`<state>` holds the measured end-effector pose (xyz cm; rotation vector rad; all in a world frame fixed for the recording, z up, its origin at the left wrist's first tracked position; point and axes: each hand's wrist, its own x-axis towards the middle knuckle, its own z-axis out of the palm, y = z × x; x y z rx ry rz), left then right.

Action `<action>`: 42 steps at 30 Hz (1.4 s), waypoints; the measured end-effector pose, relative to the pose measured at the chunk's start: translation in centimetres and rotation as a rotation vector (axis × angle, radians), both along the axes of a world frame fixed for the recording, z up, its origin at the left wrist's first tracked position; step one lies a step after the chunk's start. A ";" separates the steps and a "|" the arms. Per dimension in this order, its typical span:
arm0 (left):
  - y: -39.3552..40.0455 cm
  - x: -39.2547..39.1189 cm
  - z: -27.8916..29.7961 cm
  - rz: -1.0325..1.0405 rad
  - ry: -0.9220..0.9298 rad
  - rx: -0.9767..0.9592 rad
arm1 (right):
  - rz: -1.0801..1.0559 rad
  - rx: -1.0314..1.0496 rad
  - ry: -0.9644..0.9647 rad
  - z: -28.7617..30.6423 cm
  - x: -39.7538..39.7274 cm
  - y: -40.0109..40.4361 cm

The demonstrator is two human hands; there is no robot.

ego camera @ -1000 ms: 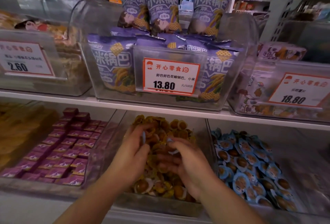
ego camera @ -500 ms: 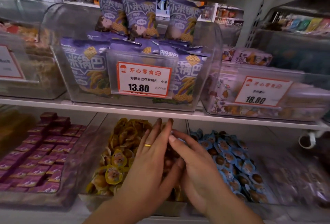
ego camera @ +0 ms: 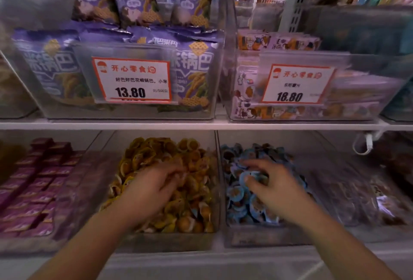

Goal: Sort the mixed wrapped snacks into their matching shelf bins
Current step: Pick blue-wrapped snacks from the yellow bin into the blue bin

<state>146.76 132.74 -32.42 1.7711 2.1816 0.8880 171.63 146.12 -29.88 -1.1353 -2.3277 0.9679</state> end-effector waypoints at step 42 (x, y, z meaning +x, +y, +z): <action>-3.1 -1.9 0.2 -0.294 -0.047 -0.359 | 0.306 0.600 0.390 -1.7 -7.1 -3.6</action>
